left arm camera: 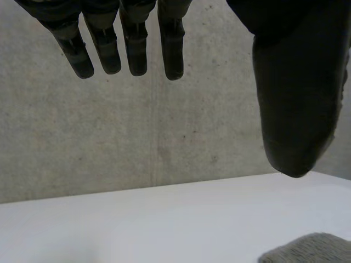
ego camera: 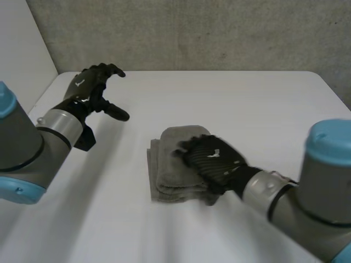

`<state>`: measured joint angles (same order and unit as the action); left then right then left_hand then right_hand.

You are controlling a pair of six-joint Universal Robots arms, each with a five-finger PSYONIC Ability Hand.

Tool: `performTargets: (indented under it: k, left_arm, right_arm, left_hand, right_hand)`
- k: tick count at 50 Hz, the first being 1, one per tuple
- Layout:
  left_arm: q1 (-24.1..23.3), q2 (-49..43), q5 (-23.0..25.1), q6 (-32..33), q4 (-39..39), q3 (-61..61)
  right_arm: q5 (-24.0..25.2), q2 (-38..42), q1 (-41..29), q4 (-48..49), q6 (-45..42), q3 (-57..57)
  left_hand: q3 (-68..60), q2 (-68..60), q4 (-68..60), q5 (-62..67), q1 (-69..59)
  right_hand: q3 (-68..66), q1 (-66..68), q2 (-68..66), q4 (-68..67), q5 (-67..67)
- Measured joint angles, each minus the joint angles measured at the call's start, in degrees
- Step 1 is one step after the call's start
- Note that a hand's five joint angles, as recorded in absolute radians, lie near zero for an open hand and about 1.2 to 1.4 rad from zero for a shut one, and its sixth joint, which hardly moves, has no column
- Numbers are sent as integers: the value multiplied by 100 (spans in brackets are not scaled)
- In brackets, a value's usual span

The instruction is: Fold the towel.

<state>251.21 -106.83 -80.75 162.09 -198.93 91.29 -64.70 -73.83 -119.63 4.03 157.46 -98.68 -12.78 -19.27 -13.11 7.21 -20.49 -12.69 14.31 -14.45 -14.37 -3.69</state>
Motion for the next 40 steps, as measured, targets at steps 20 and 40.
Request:
performTargets:
  k: [20, 40]
  left_arm:
    - [-1195, -1082, -160, 326, 216, -300]
    - [-1274, -1570, -547, 986, 381, -188]
  right_arm:
    - [-518, 771, 1039, 343, 2322, 603]
    - [-893, 2263, 392, 373, 2820, 1641]
  left_hand:
    - [0, 240, 0, -240, 134]
    - [0, 240, 0, -239, 134]
  right_hand:
    - [0, -3, 0, 0, 0]
    - [0, -81, 0, 0, 0]
